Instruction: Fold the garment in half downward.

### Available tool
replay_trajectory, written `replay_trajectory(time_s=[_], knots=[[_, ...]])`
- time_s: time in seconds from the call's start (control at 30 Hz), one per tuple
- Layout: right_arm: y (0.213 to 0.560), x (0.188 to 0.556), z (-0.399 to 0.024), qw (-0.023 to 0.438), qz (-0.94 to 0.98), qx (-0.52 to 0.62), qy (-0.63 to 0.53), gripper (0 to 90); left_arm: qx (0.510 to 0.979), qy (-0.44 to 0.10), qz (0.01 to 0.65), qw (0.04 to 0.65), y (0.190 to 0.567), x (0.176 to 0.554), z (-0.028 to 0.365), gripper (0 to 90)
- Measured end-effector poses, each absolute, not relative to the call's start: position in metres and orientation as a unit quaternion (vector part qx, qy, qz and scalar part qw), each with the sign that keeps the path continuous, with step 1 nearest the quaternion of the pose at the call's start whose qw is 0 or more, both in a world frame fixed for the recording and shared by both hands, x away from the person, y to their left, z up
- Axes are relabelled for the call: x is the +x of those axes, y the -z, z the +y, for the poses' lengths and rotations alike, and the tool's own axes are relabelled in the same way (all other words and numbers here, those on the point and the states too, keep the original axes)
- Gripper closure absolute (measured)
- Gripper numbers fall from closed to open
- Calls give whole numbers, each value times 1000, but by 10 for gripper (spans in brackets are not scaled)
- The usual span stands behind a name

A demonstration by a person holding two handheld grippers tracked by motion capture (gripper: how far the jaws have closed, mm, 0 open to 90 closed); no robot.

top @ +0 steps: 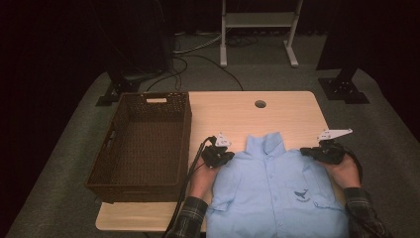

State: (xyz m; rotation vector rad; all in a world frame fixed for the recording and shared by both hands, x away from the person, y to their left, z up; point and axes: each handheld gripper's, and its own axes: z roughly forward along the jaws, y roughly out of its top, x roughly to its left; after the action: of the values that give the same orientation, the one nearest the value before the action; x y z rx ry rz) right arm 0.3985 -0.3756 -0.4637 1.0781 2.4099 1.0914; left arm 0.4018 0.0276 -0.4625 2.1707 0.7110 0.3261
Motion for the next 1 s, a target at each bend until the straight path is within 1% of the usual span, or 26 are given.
replay_trajectory(time_s=[0.17,0.3,0.37,0.4,0.6,0.7,0.8,0.9,1.0], knots=[[449,412,-372,158,833,374,-377,900,844,-163,292,419,446,414,26,900],[436,426,-371,178,828,376,-376,900,831,-184,297,433,429,428,26,900],[423,438,-369,192,820,379,-383,900,824,-199,300,437,420,435,26,900],[423,438,-369,192,820,379,-383,900,821,-207,300,440,415,438,26,900],[382,456,-363,237,805,371,-397,900,793,-255,301,465,378,451,27,900],[352,457,-361,266,793,360,-413,900,776,-287,292,480,351,450,29,900],[329,452,-359,287,787,345,-423,900,769,-302,282,488,334,445,30,900],[321,443,-357,295,788,333,-426,900,771,-305,276,486,332,437,31,900],[326,432,-355,292,790,328,-429,900,777,-303,271,480,337,425,33,900]])
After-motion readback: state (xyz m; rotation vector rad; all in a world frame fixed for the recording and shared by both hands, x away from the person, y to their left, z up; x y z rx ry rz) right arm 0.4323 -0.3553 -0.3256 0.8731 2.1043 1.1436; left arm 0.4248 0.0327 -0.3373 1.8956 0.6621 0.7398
